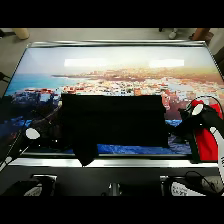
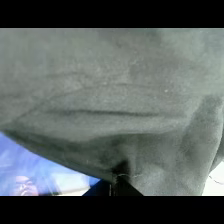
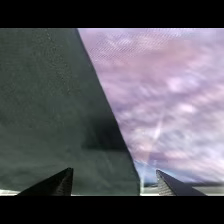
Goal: Fold the shirts.
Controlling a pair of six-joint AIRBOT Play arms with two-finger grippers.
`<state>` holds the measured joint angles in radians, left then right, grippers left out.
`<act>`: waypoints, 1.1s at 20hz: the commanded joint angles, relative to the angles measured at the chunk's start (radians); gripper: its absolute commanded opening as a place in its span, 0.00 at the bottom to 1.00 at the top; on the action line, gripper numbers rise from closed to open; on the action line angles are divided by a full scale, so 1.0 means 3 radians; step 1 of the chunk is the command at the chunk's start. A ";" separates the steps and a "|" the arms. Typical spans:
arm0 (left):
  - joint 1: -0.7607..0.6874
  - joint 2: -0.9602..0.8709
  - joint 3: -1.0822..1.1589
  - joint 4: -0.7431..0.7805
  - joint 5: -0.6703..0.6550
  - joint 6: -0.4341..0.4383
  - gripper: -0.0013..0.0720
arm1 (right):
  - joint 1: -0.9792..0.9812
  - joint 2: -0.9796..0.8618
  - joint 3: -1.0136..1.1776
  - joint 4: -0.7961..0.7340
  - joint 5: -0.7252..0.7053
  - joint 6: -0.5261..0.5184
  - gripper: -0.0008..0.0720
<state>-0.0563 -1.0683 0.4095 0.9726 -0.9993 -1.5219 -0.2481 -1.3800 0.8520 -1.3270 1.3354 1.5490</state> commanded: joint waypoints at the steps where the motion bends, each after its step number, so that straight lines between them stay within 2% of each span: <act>1: -0.0025 0.0010 0.0064 0.0125 0.0071 -0.0011 0.06 | 0.0003 -0.0160 -0.0136 0.0225 -0.0113 -0.0028 0.77; 3: -0.0025 0.0017 0.0131 0.0149 0.0071 -0.0011 0.06 | 0.0005 -0.0276 -0.0193 0.0291 -0.0114 -0.0032 0.74; 4: -0.0025 0.0015 0.0170 0.0165 0.0072 -0.0010 0.06 | 0.0005 -0.0313 -0.0192 0.0318 -0.0130 -0.0032 0.61; 6: -0.0024 0.0025 0.0306 0.0263 0.0042 0.0015 0.06 | 0.0005 -0.0287 -0.0149 0.0331 -0.0170 -0.0031 0.04; 8: -0.0024 0.0106 0.0650 0.0542 -0.0065 0.0014 0.06 | 0.0005 -0.0160 0.0066 0.0361 -0.0149 -0.0184 0.03; 11: -0.0022 0.0113 0.1410 0.0949 -0.0287 0.0024 0.05 | 0.0057 -0.0011 0.0665 0.0412 -0.0108 -0.0178 0.03; 13: 0.0005 -0.0098 0.1835 0.1012 -0.0216 0.0024 0.05 | 0.0259 -0.0131 0.1048 0.0390 -0.0393 -0.0168 0.03; 15: 0.0104 -0.0514 0.2266 0.1039 -0.0205 0.0034 0.05 | 0.0423 -0.0427 0.1446 0.0207 -0.0730 -0.0017 0.03; 18: 0.0261 -0.1274 0.2931 0.1020 -0.0211 0.0050 0.05 | 0.0439 -0.1045 0.2082 0.0144 -0.0821 0.0210 0.03; 22: 0.0263 -0.2149 0.3517 0.0593 -0.0359 0.0050 0.06 | 0.0449 -0.1593 0.2402 0.0445 -0.0886 0.0210 0.06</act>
<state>0.0162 -1.5394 1.3373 1.2293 -1.0775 -1.5082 -0.1207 -1.7477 1.4910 -1.2480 1.1103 1.5925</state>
